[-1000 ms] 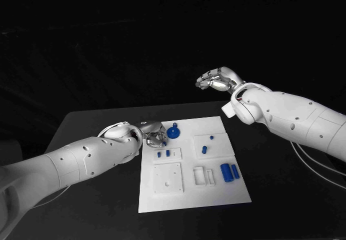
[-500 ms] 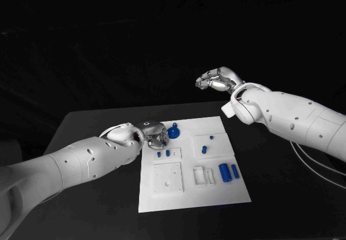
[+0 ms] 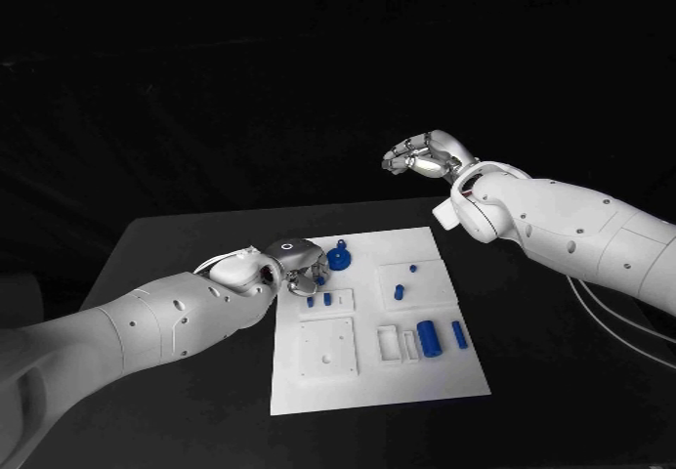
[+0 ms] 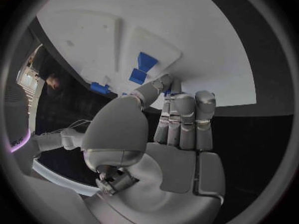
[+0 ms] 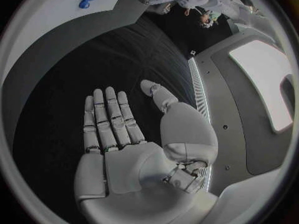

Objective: Assemble the parts on the task board

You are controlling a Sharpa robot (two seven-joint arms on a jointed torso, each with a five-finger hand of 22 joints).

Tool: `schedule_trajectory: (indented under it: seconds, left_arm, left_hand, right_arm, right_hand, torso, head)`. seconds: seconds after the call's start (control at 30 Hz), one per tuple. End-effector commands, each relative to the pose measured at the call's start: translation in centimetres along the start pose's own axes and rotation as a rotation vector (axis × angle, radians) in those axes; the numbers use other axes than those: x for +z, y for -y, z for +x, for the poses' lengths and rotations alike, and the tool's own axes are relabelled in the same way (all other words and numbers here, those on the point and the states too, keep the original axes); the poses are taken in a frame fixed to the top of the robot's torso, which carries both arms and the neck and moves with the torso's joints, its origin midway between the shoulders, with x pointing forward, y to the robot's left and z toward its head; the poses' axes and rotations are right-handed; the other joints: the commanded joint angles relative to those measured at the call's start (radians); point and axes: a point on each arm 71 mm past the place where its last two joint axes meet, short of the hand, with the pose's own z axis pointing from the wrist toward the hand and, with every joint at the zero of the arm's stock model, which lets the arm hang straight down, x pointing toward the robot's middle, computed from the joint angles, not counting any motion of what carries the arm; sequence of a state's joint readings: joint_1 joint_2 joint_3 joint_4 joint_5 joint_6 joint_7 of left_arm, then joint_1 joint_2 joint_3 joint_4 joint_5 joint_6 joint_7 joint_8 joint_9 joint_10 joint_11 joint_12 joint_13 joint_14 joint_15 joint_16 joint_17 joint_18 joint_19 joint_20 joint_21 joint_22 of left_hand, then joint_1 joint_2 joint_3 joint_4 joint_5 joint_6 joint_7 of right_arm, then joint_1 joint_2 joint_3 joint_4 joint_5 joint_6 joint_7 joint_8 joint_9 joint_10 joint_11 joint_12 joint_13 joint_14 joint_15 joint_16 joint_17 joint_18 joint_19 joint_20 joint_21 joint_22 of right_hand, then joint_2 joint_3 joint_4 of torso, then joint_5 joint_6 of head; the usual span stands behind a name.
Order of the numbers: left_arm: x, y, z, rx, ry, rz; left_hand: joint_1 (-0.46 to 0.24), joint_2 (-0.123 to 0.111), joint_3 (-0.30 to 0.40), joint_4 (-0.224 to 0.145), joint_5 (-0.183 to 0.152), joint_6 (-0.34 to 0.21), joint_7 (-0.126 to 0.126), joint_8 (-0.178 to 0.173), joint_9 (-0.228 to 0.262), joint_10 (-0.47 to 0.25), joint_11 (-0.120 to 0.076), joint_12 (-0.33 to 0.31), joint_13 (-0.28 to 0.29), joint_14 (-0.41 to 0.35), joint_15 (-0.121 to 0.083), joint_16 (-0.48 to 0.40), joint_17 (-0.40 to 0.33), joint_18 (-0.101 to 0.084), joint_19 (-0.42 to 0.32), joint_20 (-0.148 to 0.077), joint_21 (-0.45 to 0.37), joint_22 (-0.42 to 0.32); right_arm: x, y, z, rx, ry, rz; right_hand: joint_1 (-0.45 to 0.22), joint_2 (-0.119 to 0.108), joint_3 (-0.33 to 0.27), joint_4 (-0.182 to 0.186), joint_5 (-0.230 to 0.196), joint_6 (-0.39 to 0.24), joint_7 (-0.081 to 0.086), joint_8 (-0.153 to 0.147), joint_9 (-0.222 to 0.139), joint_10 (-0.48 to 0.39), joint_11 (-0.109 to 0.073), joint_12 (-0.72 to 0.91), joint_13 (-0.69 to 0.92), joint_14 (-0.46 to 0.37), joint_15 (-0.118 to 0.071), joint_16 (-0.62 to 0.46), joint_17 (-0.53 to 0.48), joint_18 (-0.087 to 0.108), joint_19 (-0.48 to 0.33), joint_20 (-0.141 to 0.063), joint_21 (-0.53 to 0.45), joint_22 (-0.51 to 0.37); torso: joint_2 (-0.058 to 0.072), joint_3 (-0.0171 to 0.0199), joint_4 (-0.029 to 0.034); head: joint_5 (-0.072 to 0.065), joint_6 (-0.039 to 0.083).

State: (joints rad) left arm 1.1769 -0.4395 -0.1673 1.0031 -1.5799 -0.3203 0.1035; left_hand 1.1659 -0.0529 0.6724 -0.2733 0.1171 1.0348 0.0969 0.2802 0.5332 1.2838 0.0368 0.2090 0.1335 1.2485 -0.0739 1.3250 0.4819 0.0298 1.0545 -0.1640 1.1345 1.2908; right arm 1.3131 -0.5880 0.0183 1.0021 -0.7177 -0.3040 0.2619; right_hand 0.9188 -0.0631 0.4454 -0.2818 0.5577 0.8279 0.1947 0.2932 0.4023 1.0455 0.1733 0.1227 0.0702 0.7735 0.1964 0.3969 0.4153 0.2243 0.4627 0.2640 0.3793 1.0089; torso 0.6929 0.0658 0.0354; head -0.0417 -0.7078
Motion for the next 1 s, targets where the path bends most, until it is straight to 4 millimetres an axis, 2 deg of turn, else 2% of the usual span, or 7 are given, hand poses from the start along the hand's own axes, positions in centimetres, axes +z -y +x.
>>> schedule_trajectory:
  seconds: [0.03,0.4,0.57,0.67,0.8,1.0]
  left_arm:
    - [-0.23,-0.08,0.34,0.027,0.013,0.014]
    - [-0.33,-0.47,0.30,-0.024,0.021,-0.009]
    - [-0.46,-0.81,0.37,-0.037,0.010,-0.031]
    - [-0.50,-0.93,0.43,-0.042,0.001,-0.038]
    - [-0.51,-1.01,0.50,-0.043,-0.010,-0.043]
    - [-0.53,-1.08,0.59,-0.044,-0.023,-0.048]
  left_hand:
    - [0.004,-0.006,0.006,0.001,0.005,0.014,0.006,0.004,0.001,0.007,0.000,0.002,0.002,0.004,-0.002,0.001,0.002,0.147,0.000,-0.006,0.005,-0.001]
    - [0.003,-0.010,0.009,0.006,0.003,-0.001,0.012,-0.005,-0.006,-0.005,0.005,-0.009,0.000,0.002,0.002,-0.004,0.001,0.147,0.001,-0.006,0.002,-0.005]
    - [0.014,-0.034,0.014,-0.001,0.006,-0.074,0.040,-0.044,-0.027,-0.019,0.012,-0.022,-0.001,-0.010,0.009,-0.020,-0.002,0.145,-0.008,0.000,-0.008,-0.010]
    - [0.012,-0.051,0.011,-0.004,0.004,-0.094,0.048,-0.054,-0.032,-0.040,0.020,-0.036,-0.006,-0.019,0.016,-0.030,-0.005,0.143,-0.016,0.006,-0.014,-0.013]
    - [0.017,-0.068,0.007,-0.008,0.002,-0.109,0.046,-0.060,-0.036,-0.052,0.026,-0.045,-0.009,-0.022,0.022,-0.035,-0.005,0.144,-0.021,0.012,-0.017,-0.014]
    - [0.024,-0.077,0.004,-0.011,0.001,-0.116,0.044,-0.061,-0.038,-0.056,0.028,-0.050,-0.009,-0.024,0.025,-0.036,-0.004,0.145,-0.023,0.015,-0.018,-0.014]
  right_arm:
    - [0.01,-0.05,-0.02,-0.003,0.000,-0.005]
    - [-0.03,0.03,-0.05,-0.003,0.002,-0.003]
    - [-0.03,0.02,-0.04,-0.003,0.001,-0.003]
    - [-0.03,0.03,-0.06,-0.004,0.002,-0.003]
    - [-0.03,0.04,-0.06,-0.004,0.002,-0.003]
    - [-0.03,0.02,-0.06,-0.004,0.003,-0.003]
  right_hand:
    - [0.006,0.003,0.004,-0.001,0.007,0.001,0.002,0.004,-0.002,0.008,0.000,-0.003,-0.001,-0.007,0.002,0.007,-0.001,0.010,-0.002,0.006,-0.004,0.001]
    - [0.006,0.003,0.004,-0.001,0.007,0.001,0.002,0.004,-0.002,0.008,0.000,-0.004,-0.001,-0.008,0.002,0.008,-0.002,0.010,-0.002,0.007,-0.004,0.001]
    - [0.006,0.003,0.004,-0.001,0.007,0.001,0.002,0.004,-0.002,0.008,0.000,-0.004,-0.001,-0.008,0.002,0.008,-0.003,0.010,-0.003,0.007,-0.004,0.001]
    - [0.006,0.003,0.004,-0.002,0.007,0.001,0.002,0.004,-0.002,0.008,0.000,-0.004,-0.001,-0.008,0.002,0.008,-0.003,0.010,-0.003,0.007,-0.004,0.001]
    - [0.006,0.003,0.004,-0.002,0.007,0.001,0.002,0.004,-0.002,0.008,0.000,-0.004,-0.001,-0.008,0.002,0.008,-0.003,0.010,-0.003,0.007,-0.004,0.001]
    - [0.006,0.002,0.003,-0.002,0.007,0.000,0.002,0.004,-0.003,0.008,0.000,-0.004,-0.001,-0.008,0.002,0.009,-0.004,0.010,-0.003,0.007,-0.005,0.001]
  torso:
    - [0.000,0.0000,0.0003]
    - [0.000,0.0000,0.0003]
    - [0.000,0.0008,0.0005]
    - [0.000,0.0008,0.0002]
    - [0.000,0.0006,-0.0002]
    - [0.000,0.0010,-0.0001]
  head:
    - [0.000,0.000]
    - [0.000,0.000]
    - [0.001,0.001]
    - [0.001,0.001]
    - [0.001,0.001]
    - [0.001,-0.001]
